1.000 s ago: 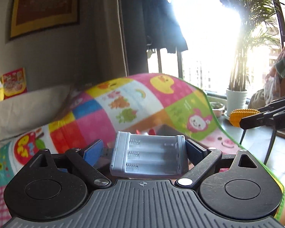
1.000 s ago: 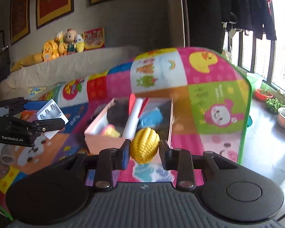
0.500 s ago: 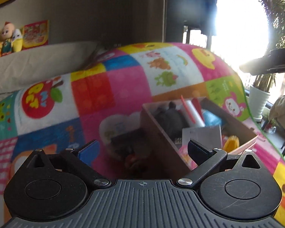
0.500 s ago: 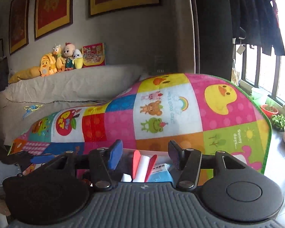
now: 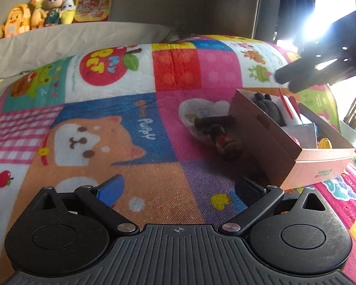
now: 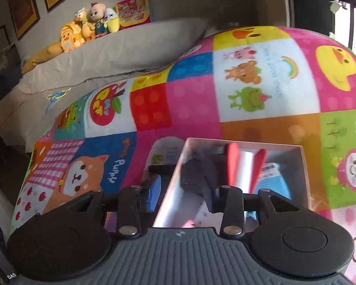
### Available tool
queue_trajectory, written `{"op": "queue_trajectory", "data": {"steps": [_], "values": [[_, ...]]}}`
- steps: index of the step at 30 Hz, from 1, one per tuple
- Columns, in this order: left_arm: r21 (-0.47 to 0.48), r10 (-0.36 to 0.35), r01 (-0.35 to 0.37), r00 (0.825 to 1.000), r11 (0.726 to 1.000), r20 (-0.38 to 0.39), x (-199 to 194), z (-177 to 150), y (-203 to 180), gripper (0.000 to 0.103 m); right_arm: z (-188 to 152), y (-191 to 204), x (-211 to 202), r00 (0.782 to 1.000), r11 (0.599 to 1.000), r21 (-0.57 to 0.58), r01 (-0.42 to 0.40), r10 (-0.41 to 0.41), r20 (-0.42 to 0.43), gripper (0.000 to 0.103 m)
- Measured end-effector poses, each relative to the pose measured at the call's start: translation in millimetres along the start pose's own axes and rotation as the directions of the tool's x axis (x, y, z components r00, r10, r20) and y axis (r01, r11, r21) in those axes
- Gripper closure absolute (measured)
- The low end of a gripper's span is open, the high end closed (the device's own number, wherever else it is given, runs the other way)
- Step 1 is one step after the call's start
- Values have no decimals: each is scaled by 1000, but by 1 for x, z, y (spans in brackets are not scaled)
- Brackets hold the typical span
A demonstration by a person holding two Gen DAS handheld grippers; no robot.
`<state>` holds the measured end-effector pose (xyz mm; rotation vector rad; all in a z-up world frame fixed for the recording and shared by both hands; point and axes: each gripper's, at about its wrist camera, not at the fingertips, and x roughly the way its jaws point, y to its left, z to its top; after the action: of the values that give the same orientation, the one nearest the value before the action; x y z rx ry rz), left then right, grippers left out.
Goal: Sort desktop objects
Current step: 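Carry the battery holder into the pink box with the left tool while the right tool carries the corn in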
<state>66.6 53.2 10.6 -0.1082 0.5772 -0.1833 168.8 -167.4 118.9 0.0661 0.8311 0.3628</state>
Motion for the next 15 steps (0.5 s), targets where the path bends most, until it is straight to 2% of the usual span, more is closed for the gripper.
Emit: {"op": "queue_trajectory", "data": {"steps": [4,6,8,11,15], "values": [[-8,-23,23,1000,1000,17,-4,-2,1,1,16,39,61,990,1000,5,-16,16,-139,65],[3,-33,32,999,999,29,-6,-4,0,1,20,62,91,987,994,-96,58,-71,-147,65],[5,-35,35,998,999,46,-9,-6,-1,1,25,75,121,971,975,-176,134,-165,-174,65],[-22,-41,42,997,999,60,-10,-6,3,1,35,66,153,942,979,-70,194,-206,-265,65],[-82,-55,58,997,995,48,-7,-5,13,1,36,45,169,914,955,157,252,-182,-362,65]]}}
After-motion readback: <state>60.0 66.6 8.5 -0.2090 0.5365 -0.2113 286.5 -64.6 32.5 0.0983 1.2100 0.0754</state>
